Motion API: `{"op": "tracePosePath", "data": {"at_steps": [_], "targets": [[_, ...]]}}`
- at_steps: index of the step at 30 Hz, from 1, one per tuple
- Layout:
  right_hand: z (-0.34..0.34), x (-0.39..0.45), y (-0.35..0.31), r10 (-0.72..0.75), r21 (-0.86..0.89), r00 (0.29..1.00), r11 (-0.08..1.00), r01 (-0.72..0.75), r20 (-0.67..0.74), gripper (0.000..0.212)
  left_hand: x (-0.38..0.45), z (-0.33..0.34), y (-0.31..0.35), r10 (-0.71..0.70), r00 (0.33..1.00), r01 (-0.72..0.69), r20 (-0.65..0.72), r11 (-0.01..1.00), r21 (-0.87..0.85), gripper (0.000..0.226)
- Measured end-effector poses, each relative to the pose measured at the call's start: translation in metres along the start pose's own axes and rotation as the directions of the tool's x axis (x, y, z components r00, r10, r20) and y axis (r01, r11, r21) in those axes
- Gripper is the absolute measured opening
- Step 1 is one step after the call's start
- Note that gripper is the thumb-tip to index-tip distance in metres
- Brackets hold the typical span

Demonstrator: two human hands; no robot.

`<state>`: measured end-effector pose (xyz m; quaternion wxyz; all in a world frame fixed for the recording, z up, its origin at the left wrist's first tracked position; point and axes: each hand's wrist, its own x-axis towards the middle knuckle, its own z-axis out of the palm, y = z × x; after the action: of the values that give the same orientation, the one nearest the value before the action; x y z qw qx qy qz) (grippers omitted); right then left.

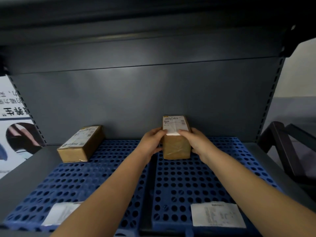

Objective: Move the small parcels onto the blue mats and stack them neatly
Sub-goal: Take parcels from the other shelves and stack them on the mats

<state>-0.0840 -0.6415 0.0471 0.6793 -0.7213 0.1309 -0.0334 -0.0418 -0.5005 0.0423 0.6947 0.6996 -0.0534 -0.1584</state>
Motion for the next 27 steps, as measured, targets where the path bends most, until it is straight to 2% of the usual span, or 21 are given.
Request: {"op": "tracePosePath", "data": {"at_steps": [3,9,12,16,18,21,24,27], "targets": [[0.000,0.000,-0.001,0.011,-0.017,1.000,1.000,-0.011,-0.007,0.043,-0.001,0.000,-0.001,0.029,0.999,-0.027,-0.026,0.998,0.047,0.031],[-0.005,-0.007,-0.006,0.005,-0.042,0.999,0.999,-0.006,-0.037,0.059,-0.011,-0.006,0.009,0.113,0.993,-0.108,-0.016,0.975,0.195,0.053],[-0.009,-0.013,-0.013,-0.011,-0.075,0.994,0.997,0.003,-0.107,0.069,-0.017,-0.012,0.022,0.215,0.977,-0.207,-0.001,0.940,0.270,0.054],[-0.015,-0.030,-0.025,-0.095,-0.179,0.975,0.982,0.060,-0.199,0.058,-0.021,-0.017,0.033,0.341,0.936,-0.345,0.085,0.847,0.405,0.051],[-0.016,-0.042,-0.031,-0.145,-0.239,0.961,0.967,0.088,-0.234,0.053,-0.023,-0.022,0.036,0.399,0.904,-0.418,0.153,0.754,0.507,0.051],[-0.012,-0.062,-0.041,-0.219,-0.447,0.946,0.890,0.093,-0.240,0.054,-0.027,-0.033,0.044,0.473,0.831,-0.523,0.292,0.487,0.700,0.053],[-0.005,-0.088,-0.049,-0.259,-0.720,0.946,0.693,0.042,-0.195,0.060,-0.038,-0.041,0.055,0.508,0.759,-0.565,0.408,0.202,0.800,0.054],[0.007,-0.120,-0.052,-0.325,-0.883,0.919,0.468,-0.049,-0.223,0.061,-0.051,-0.046,0.060,0.497,0.704,-0.603,0.507,0.040,0.797,0.056]]}}
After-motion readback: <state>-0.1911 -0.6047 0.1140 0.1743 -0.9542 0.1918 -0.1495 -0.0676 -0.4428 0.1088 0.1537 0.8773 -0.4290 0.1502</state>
